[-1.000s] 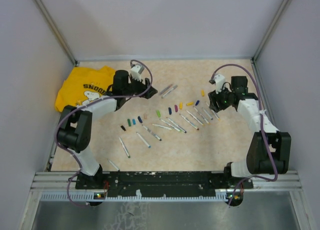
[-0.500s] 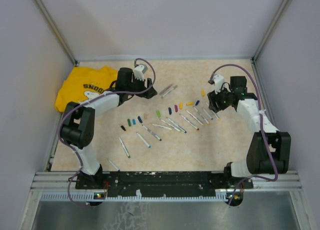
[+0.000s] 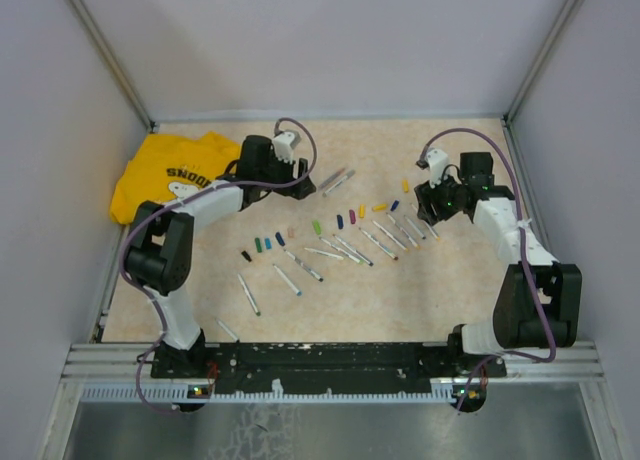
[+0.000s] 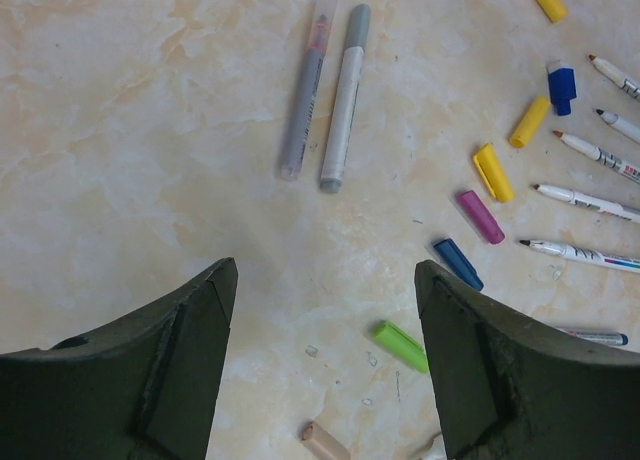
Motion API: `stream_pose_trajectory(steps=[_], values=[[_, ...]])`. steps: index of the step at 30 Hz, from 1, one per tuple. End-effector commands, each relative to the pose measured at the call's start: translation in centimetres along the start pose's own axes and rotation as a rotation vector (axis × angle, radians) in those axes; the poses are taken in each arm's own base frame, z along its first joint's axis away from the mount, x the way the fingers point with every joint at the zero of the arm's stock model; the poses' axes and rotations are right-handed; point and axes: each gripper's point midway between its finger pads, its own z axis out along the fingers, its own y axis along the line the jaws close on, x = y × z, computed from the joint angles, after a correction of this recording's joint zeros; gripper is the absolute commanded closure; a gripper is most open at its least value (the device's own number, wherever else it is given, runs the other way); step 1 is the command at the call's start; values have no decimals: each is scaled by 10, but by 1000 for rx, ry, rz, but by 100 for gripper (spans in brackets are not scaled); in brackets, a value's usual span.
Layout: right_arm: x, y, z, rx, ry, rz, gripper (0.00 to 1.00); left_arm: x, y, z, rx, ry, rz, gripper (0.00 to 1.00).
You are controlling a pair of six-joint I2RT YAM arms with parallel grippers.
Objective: Open the pen caps
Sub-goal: Move the pen to the center of the board.
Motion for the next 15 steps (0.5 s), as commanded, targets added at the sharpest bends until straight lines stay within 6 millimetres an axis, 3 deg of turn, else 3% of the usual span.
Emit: stream_pose_trajectory(steps=[1,15], values=[[-16,0,-5,9,-46,-50,47,-8,-2,5,-10,3,37,23],[-17,1,-5,8,-44,-56,47,-15,-2,16,-58,38,89,25]])
